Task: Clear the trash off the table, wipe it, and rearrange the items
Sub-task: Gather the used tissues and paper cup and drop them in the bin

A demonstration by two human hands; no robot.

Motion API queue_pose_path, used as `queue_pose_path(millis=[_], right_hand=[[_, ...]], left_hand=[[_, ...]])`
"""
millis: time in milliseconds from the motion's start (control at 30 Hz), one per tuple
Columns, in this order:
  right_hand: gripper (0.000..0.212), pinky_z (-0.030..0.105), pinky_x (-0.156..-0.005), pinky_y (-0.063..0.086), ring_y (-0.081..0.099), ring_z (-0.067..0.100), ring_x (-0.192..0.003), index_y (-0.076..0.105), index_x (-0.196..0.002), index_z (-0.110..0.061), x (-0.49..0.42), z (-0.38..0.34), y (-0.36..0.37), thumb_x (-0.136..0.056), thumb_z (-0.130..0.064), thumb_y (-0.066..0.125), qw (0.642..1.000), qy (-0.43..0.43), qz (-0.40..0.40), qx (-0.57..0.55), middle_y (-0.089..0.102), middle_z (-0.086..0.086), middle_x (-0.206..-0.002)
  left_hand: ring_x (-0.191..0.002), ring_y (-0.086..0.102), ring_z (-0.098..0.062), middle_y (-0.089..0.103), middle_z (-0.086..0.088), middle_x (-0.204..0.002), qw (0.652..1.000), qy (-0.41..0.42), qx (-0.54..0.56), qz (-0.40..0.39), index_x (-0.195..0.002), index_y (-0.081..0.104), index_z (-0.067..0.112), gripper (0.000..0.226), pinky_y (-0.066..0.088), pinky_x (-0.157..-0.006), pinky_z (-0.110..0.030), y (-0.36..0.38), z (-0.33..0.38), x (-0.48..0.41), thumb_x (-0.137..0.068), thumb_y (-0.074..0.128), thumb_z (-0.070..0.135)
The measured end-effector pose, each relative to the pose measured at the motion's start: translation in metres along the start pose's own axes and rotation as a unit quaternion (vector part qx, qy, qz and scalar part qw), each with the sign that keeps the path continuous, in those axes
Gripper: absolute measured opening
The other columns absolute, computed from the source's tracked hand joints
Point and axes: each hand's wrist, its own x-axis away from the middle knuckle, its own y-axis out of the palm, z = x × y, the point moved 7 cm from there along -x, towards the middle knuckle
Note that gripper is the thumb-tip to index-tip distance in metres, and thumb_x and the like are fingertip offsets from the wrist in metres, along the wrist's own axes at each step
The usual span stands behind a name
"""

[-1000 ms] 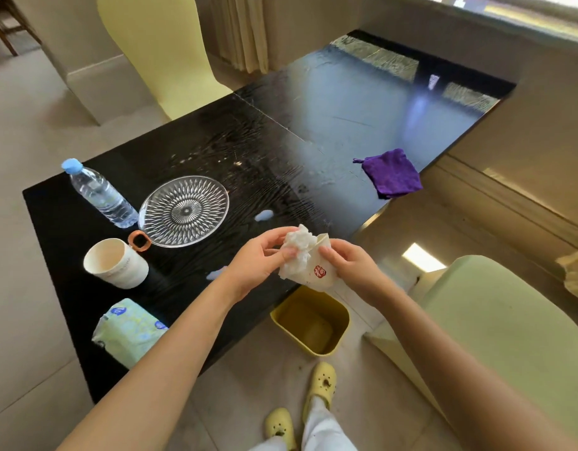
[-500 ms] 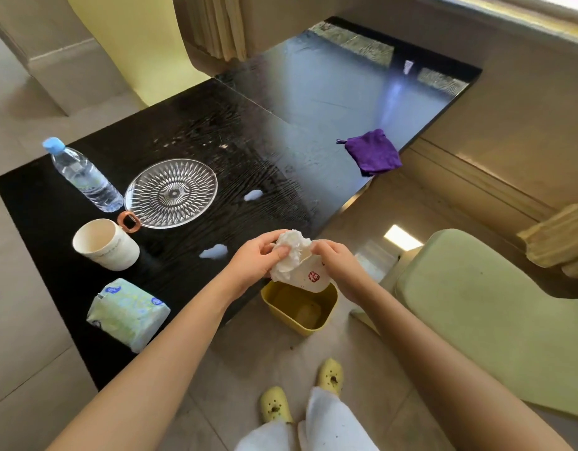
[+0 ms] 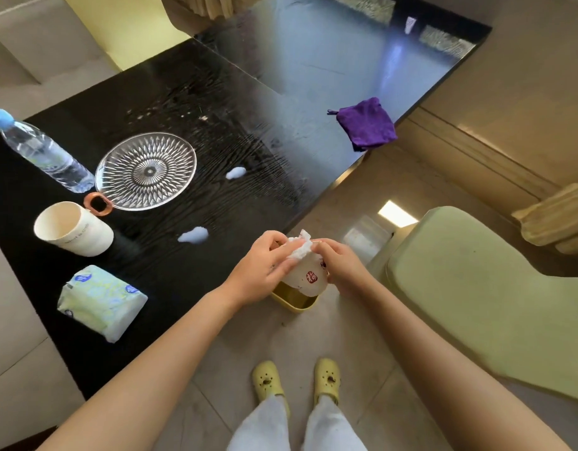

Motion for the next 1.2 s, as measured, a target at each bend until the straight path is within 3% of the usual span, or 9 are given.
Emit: queue_pose_path(millis=[100, 200, 333, 500, 600, 733, 933, 1033, 1200], right_hand=[[0.025, 0.044, -0.090, 0.055, 0.062, 0.024, -0.099, 0.065, -0.106, -0.017, -0.002, 0.007, -0.003, -0.094, -0.029, 0.046, 1.000, 0.017, -0.009, -0.016, 0.065, 0.007, -0.104], [0.023, 0.044, -0.087, 0.054, 0.062, 0.027, -0.101, 0.067, -0.101, -0.016, -0.003, 0.009, -0.006, -0.093, -0.026, 0.048, 0.999, 0.015, -0.008, -0.034, 0.065, 0.011, -0.107], [0.019, 0.037, -0.076, 0.055, 0.063, 0.029, -0.101, 0.066, -0.100, -0.021, -0.006, 0.007, -0.009, -0.092, -0.024, 0.049, 0.999, -0.011, 0.001, -0.049, 0.067, 0.008, -0.103], [0.023, 0.034, -0.082, 0.057, 0.063, 0.021, -0.099, 0.062, -0.113, -0.024, -0.008, 0.006, -0.012, -0.095, -0.032, 0.049, 0.997, -0.039, -0.063, -0.006, 0.066, -0.002, -0.103], [0.025, 0.022, -0.073, 0.057, 0.065, 0.015, -0.096, 0.058, -0.114, -0.029, -0.007, 0.009, -0.015, -0.090, -0.034, 0.060, 0.990, -0.066, -0.122, 0.028, 0.065, -0.006, -0.105], [0.023, 0.021, -0.070, 0.057, 0.064, 0.016, -0.092, 0.060, -0.109, -0.024, -0.020, 0.024, -0.028, -0.087, -0.029, 0.065, 0.994, -0.056, -0.094, 0.016, 0.065, -0.008, -0.097], [0.017, 0.029, -0.074, 0.056, 0.064, 0.023, -0.095, 0.061, -0.104, -0.017, -0.049, 0.048, -0.032, -0.088, -0.024, 0.064, 0.998, -0.035, -0.050, -0.036, 0.065, 0.002, -0.099], [0.018, 0.028, -0.075, 0.056, 0.064, 0.021, -0.095, 0.062, -0.103, -0.017, -0.073, 0.056, -0.032, -0.087, -0.027, 0.064, 0.995, -0.053, -0.060, 0.057, 0.065, 0.000, -0.097], [0.016, 0.018, -0.068, 0.054, 0.061, 0.008, -0.085, 0.065, -0.102, -0.020, -0.121, 0.063, -0.026, -0.087, -0.028, 0.064, 0.953, -0.110, -0.100, 0.264, 0.060, -0.008, -0.096]], left_hand=[[-0.109, 0.033, -0.006, 0.035, 0.003, -0.126, 0.999, -0.003, -0.045, 0.001, -0.138, 0.044, 0.032, 0.050, 0.044, -0.095, -0.023, 0.007, 0.006, 0.000, -0.091, 0.038, 0.049], [-0.110, 0.028, -0.008, 0.034, -0.003, -0.130, 0.993, 0.015, -0.118, -0.011, -0.141, 0.040, 0.027, 0.056, 0.043, -0.097, -0.025, 0.011, 0.010, 0.001, -0.088, 0.050, 0.043], [-0.108, 0.040, -0.014, 0.047, -0.005, -0.121, 0.987, 0.028, -0.152, 0.033, -0.131, 0.055, 0.018, 0.048, 0.051, -0.090, -0.030, 0.013, 0.014, 0.001, -0.085, 0.066, 0.025], [-0.095, 0.054, -0.018, 0.065, -0.004, -0.098, 0.986, 0.037, -0.133, 0.097, -0.113, 0.067, 0.013, 0.032, 0.052, -0.081, -0.042, 0.012, 0.017, 0.001, -0.082, 0.068, 0.020], [-0.096, 0.055, -0.013, 0.065, 0.000, -0.101, 0.991, -0.038, -0.064, 0.109, -0.114, 0.057, 0.016, 0.034, 0.042, -0.097, -0.034, 0.021, 0.009, -0.003, -0.083, 0.068, 0.025], [-0.102, 0.048, -0.007, 0.061, 0.003, -0.109, 0.989, -0.104, -0.035, 0.102, -0.116, 0.051, 0.018, 0.040, 0.031, -0.104, -0.034, 0.040, -0.003, -0.013, -0.083, 0.068, 0.032], [-0.108, 0.051, -0.011, 0.053, 0.001, -0.123, 0.966, -0.223, 0.120, 0.045, -0.128, 0.048, 0.022, 0.047, 0.050, -0.082, -0.020, 0.078, -0.032, -0.024, -0.085, 0.066, 0.027], [-0.103, 0.057, -0.012, 0.058, 0.006, -0.111, 0.961, -0.241, 0.121, 0.063, -0.119, 0.055, 0.021, 0.038, 0.051, -0.075, -0.017, 0.085, -0.052, -0.032, -0.084, 0.068, 0.025], [-0.114, 0.053, -0.016, 0.059, 0.002, -0.120, 0.963, -0.253, 0.047, 0.086, -0.120, 0.059, 0.021, 0.036, 0.052, -0.091, -0.031, 0.090, -0.082, -0.051, -0.085, 0.066, 0.027]])
